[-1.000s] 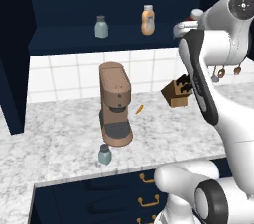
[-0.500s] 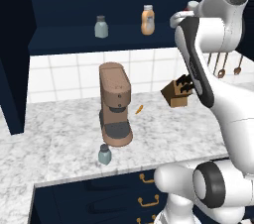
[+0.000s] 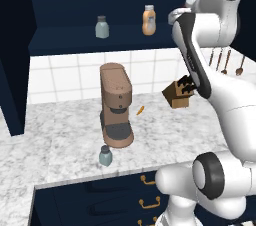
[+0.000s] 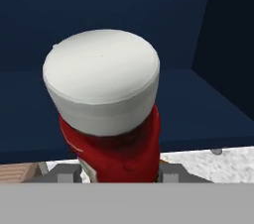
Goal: Put the shaker and condiment bottle from the counter next to their counterparts in the cabinet.
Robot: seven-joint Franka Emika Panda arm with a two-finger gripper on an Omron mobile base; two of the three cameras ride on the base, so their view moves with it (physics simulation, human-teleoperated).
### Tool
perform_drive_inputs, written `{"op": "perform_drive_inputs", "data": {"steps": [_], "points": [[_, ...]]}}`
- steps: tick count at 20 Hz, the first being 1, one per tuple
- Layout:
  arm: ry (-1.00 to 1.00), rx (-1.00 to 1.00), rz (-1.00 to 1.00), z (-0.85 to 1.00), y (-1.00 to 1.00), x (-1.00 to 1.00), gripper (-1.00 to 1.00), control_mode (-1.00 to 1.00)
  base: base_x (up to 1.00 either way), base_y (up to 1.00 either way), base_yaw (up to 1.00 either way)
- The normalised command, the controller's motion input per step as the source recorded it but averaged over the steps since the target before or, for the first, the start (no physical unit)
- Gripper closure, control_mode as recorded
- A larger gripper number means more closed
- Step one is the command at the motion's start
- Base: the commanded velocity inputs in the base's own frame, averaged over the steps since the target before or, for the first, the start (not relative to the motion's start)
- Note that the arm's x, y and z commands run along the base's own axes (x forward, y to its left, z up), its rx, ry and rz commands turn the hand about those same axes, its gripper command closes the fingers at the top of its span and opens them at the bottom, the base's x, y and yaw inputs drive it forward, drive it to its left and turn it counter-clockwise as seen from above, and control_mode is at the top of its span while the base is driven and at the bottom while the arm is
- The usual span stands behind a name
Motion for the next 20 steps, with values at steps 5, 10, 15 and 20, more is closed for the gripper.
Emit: {"op": "perform_drive_inputs", "data": {"steps": [5,10,15,20], "points": [[0.0,0.0,0.0,0.0,0.0,0.32,1.0,-1.0,0.0,0.0,0.0],[0.0,0.0,0.0,0.0,0.0,0.25,1.0,-1.0,0.0,0.0,0.0],[0.0,0.0,0.0,0.0,0.0,0.14,1.0,-1.0,0.0,0.0,0.0],[0.0,0.0,0.0,0.0,0.0,0.1,1.0,-1.0,0.0,0.0,0.0]]}}
